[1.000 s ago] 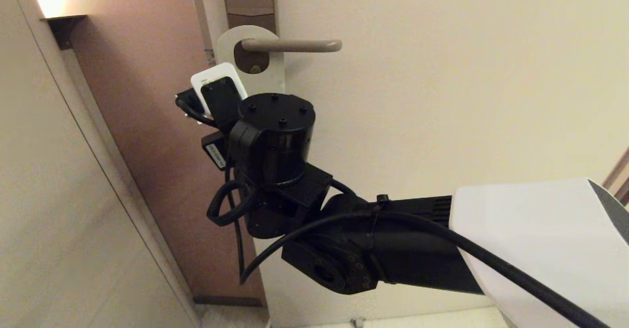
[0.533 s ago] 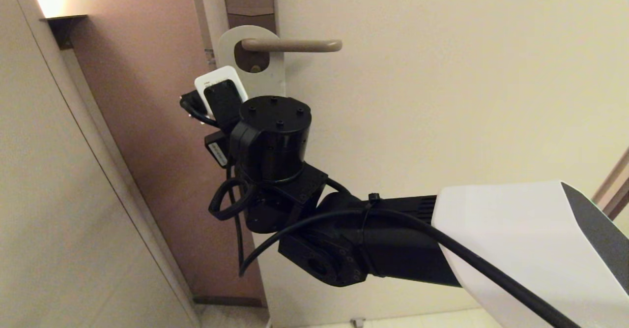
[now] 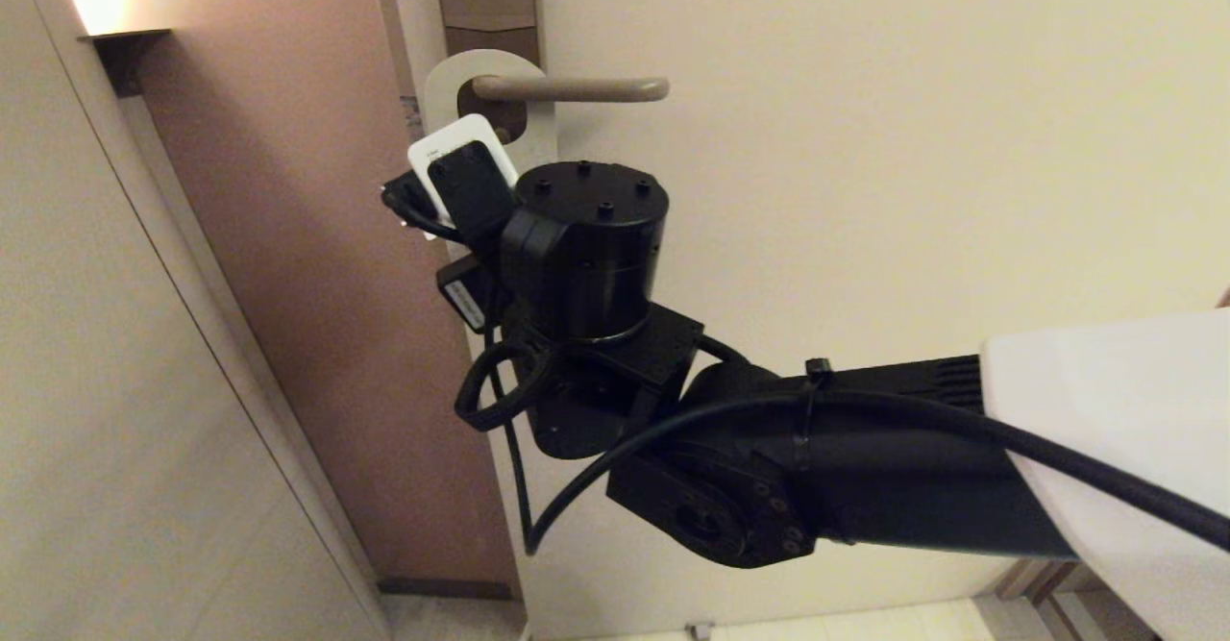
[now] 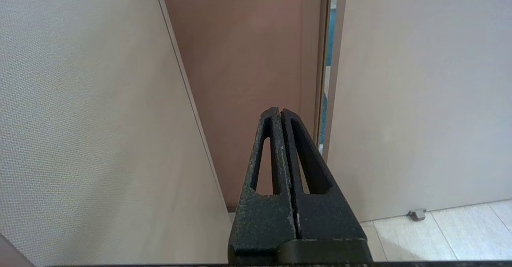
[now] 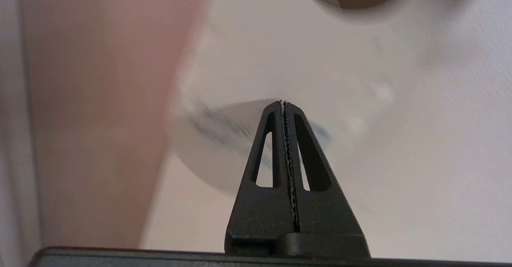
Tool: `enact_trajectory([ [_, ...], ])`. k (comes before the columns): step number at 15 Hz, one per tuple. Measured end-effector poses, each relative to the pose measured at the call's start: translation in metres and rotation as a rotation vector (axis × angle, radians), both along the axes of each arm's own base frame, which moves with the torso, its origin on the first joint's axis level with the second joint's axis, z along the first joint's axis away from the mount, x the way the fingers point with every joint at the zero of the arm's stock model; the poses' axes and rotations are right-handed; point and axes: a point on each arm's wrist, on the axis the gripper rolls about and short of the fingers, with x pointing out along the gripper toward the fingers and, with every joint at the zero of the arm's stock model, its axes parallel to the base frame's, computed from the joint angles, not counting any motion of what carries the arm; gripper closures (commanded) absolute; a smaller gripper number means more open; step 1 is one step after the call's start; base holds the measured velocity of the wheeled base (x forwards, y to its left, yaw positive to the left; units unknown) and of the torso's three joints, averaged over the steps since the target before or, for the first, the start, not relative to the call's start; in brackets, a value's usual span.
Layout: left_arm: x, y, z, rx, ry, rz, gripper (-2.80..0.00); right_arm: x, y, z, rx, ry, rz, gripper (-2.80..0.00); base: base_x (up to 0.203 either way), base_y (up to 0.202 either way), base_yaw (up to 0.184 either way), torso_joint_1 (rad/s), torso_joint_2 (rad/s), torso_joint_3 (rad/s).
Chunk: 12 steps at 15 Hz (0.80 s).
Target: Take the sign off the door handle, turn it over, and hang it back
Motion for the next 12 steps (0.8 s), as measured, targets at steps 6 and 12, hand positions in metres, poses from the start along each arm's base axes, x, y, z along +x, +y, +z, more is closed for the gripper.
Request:
enact_trajectory([
  [6, 0.000, 0.000, 0.000, 0.000, 0.000, 0.000, 0.00, -0.008, -0.069, -0.014, -0.159, 0.108, -0.074, 0.00, 0.000, 0.000, 0.000, 0.000, 0.00, 0.000],
  [12, 0.000, 0.000, 0.000, 0.000, 0.000, -0.001, 0.00, -0.011, -0.190, -0.032, -0.270, 0.236, -0.271, 0.00, 0.000, 0.000, 0.000, 0.000, 0.00, 0.000],
])
